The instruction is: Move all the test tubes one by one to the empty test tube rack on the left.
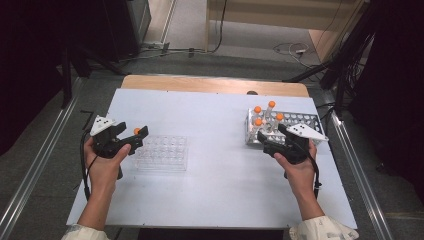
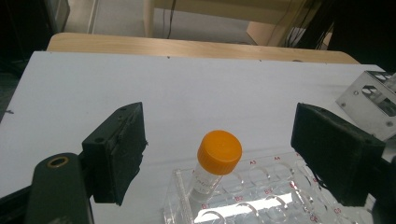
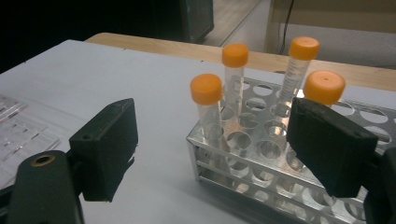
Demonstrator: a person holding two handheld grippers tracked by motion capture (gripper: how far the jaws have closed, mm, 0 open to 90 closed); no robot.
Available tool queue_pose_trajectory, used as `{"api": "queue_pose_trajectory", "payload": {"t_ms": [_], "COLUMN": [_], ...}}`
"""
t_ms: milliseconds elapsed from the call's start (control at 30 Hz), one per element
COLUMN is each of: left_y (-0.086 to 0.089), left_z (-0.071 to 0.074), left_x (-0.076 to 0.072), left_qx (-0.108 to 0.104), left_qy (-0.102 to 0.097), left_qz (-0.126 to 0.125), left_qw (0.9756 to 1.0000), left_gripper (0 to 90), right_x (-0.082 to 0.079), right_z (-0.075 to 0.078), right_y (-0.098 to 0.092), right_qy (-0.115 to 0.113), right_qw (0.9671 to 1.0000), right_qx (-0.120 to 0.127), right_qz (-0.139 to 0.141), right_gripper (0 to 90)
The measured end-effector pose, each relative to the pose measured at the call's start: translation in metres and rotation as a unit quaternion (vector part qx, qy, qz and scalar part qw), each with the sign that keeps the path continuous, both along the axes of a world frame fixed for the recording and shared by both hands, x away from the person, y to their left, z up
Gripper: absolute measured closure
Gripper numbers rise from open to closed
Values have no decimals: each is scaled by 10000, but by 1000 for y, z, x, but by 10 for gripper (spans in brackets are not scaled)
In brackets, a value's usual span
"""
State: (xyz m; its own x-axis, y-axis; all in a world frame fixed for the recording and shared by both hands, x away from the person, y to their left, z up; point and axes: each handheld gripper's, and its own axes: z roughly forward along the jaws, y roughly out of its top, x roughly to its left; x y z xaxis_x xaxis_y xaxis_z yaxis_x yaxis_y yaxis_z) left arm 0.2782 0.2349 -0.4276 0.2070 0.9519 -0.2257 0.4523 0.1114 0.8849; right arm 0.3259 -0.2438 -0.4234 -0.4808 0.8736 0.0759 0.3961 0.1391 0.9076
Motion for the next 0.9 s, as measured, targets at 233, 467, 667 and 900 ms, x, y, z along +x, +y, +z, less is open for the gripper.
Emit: {"api": "queue_pose_trajectory", "payload": {"t_ms": [233, 467, 667, 900], "left_y": [1, 0, -1, -3], "left_z": [0, -1, -2, -2], "left_x": [0, 1, 1, 1], "left_qx": [-2, 27, 13, -2], "left_qy": [-4, 53, 54, 59], "left_qz": [45, 30, 33, -22], "left_qw": [10000, 10000, 10000, 10000], "left_gripper": [190, 190, 190, 191], "right_x": [9, 17, 23, 35], "right_z": [-5, -11, -15, -23], "right_y": [-9, -13, -15, -18], "right_qy": [30, 29, 5, -82], "right_qw": [9998, 9992, 9983, 9964], "right_qx": [-20, -83, -111, -223], "right_qz": [-219, -394, -565, -811], "right_gripper": [151, 151, 170, 285]}}
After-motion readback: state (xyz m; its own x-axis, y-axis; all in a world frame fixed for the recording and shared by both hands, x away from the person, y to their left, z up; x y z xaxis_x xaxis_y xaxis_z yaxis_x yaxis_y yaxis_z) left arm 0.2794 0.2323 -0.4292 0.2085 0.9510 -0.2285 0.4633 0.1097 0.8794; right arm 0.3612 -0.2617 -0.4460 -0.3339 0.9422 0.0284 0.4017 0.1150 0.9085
